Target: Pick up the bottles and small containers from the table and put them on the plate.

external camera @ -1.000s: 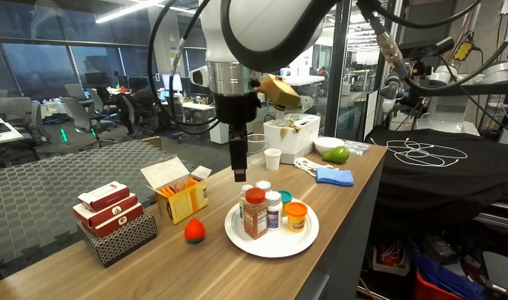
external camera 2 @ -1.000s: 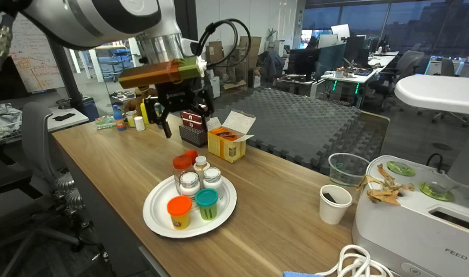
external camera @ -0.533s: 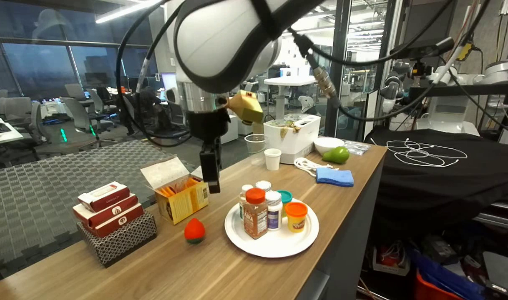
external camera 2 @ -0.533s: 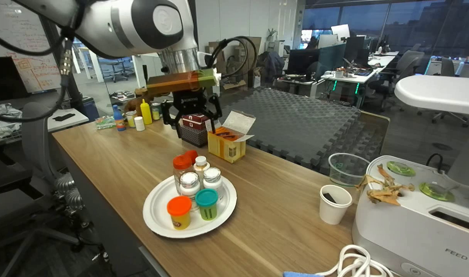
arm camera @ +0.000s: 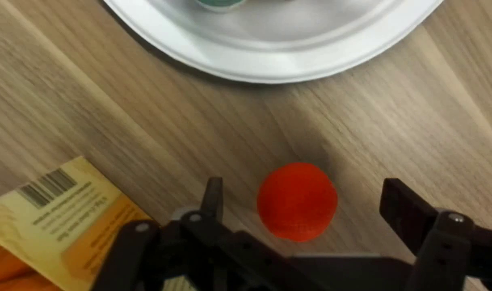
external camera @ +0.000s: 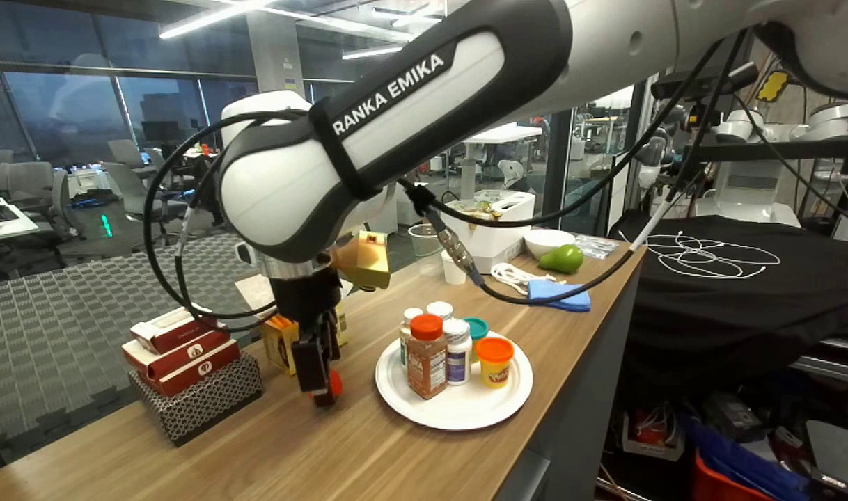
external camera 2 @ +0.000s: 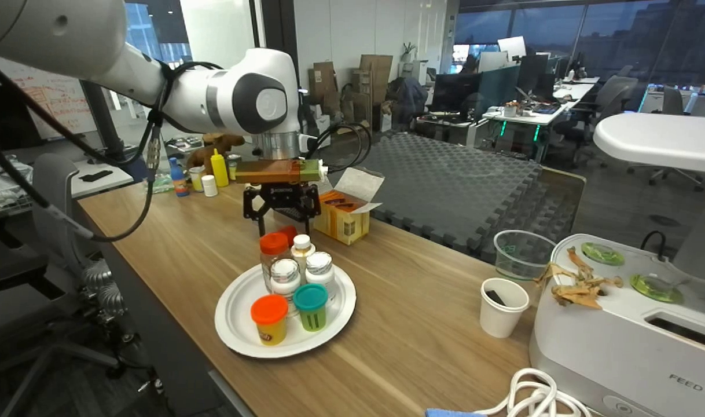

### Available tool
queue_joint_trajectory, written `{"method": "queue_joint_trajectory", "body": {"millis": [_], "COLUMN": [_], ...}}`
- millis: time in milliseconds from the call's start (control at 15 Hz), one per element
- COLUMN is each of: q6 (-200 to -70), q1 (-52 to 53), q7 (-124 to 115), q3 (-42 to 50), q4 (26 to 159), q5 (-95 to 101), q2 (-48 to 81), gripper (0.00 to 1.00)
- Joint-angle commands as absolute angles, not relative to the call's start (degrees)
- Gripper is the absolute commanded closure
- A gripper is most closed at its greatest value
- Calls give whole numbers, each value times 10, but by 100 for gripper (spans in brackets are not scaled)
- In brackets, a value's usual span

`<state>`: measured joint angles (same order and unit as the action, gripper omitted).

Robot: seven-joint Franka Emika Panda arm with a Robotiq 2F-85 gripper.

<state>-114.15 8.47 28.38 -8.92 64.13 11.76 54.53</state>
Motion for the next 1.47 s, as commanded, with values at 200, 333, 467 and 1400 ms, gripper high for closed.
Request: {"method": "queue_joint_trajectory", "body": {"millis": [200, 333, 467, 1400], "q6": [-1069, -1057, -1049, -1022], "q1": [103, 106, 108, 102], "q7": [301, 299, 296, 290], "q3": [-90, -85, -82, -88], "q4": [499, 483, 469, 448], "q5": [103, 107, 109, 113], "q2": [615, 621, 628, 641], "gripper": [0, 0, 0, 74]}}
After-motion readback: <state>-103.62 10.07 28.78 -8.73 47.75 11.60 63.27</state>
